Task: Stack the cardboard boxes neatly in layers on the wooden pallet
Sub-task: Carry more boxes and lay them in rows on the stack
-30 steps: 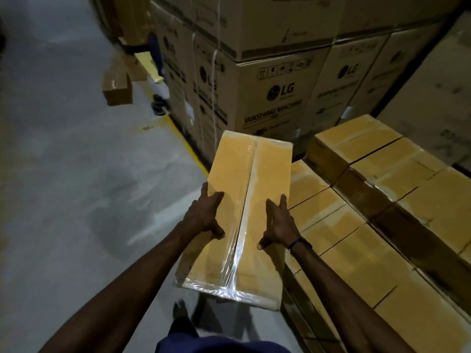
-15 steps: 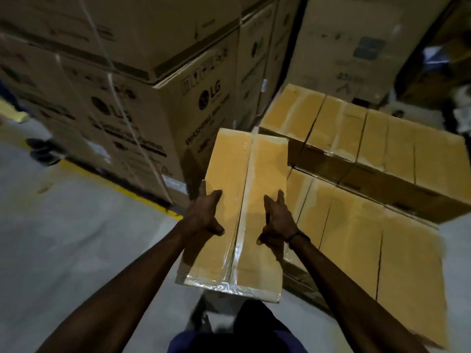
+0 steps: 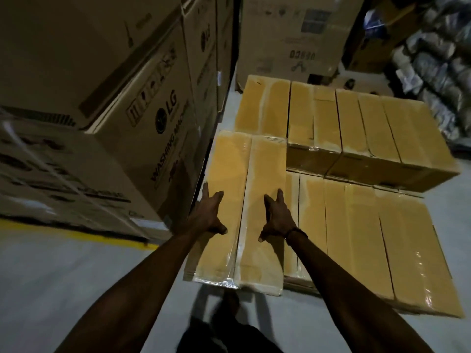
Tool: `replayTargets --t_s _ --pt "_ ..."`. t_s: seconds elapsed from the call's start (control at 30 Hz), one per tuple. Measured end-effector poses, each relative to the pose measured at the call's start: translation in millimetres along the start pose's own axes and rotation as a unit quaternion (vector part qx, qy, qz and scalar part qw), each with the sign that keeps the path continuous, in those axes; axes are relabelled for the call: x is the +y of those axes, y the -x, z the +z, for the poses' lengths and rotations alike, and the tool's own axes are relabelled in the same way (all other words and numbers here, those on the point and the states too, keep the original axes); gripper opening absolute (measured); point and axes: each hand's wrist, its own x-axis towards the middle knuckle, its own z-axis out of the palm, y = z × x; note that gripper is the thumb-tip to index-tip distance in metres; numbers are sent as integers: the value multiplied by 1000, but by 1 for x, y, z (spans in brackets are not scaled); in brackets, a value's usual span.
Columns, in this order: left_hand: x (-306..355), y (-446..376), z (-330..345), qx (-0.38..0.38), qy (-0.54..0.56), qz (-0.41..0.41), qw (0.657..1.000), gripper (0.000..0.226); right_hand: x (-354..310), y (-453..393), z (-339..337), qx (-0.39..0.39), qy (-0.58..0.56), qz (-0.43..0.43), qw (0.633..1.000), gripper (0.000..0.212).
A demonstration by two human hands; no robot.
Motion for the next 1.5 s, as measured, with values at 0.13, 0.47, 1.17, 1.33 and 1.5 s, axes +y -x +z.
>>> replayTargets --t_s 0.13,0.47,1.17,1.33,1.5 --pt "-14 -55 8 -24 -2 -8 1000 138 6 -41 1 1 -6 21 1000 159" --pt "-36 -145 30 -70 0 18 997 138 26 -112 14 5 -1 52 999 155" --pt "-48 -202 68 -68 10 45 997 130 68 -169 36 -2 0 51 999 155" --pt "-50 -193 74 -67 -3 44 997 125 73 -161 43 0 3 68 998 150" --pt "-62 -163 86 -52 -21 44 997 112 76 -119 58 26 -5 37 999 114"
